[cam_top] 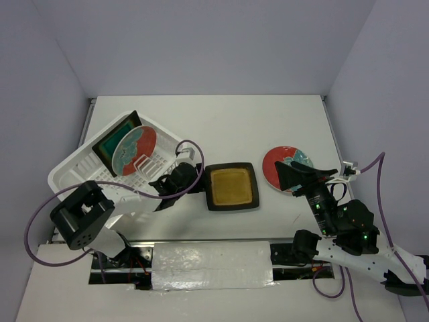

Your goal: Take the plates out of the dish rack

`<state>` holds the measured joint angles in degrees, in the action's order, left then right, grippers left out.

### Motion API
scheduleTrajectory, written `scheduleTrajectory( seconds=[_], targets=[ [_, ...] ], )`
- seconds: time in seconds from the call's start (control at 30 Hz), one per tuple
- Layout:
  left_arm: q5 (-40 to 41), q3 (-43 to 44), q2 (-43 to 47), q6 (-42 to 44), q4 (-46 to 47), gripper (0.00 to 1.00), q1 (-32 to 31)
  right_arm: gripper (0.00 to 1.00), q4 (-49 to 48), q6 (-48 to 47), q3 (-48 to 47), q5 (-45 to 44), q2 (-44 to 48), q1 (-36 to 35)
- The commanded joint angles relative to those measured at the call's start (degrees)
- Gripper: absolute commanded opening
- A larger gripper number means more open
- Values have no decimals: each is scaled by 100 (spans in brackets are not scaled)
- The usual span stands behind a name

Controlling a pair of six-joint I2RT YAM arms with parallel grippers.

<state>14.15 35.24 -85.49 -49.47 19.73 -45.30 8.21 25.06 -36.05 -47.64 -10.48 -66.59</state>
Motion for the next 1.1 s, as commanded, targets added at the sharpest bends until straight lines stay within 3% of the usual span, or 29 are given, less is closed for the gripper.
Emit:
scheduleTrajectory(
  seconds=[0.0, 0.07, 0.27, 0.33, 0.37, 0.4, 0.47, 0.57, 0.63, 0.7, 0.77, 0.87, 1.07],
  targets=[
    [412, 350, 357, 350, -249, 66, -101, 95, -109, 25, -33, -70, 29, -3],
    [553, 631, 524, 813, -791, 65, -321, 95, -118, 17, -33, -62, 20, 5],
    [1036, 2660, 823, 2555, -2882, 65, -647, 95, -196, -124, -42, -53, -77, 5],
    [1448, 3583, 772, 3168, -3481, 63, -621, 95, -249, -273, -25, 96, -95, 5],
    [1711, 4317, 693, 3329, -4328, 62, -621, 95, -354, -300, 19, 245, -95, 5],
    [2453, 4646, 535, 3548, -4728, 61, -621, 95, -416, -396, 45, 316, -86, -3],
    [3117, 5191, 437, 3707, -5684, 60, -542, 95, -513, -440, 107, 395, -60, -3],
    [3831, 5247, 655, 3787, -6399, 61, -175, 95, -504, -449, 107, 395, -7, -3],
    [3552, 4889, 910, 4058, -6376, 63, 142, 95, -531, -449, 133, 431, 28, 5],
    [3184, 4633, 1367, 4339, -6113, 65, 775, 95, -548, -449, 142, 466, 63, 5],
    [2244, 4316, 1674, 4551, -5893, 65, 1598, 95, -540, -449, 151, 466, 64, 5],
    [1855, 4140, 1721, 4885, -5752, 67, 2251, 95, -539, -449, 142, 440, 37, 5],
    [1661, 4570, 993, 5508, -5927, 67, 2666, 95, -504, -432, 107, 510, -68, 5]
  ],
)
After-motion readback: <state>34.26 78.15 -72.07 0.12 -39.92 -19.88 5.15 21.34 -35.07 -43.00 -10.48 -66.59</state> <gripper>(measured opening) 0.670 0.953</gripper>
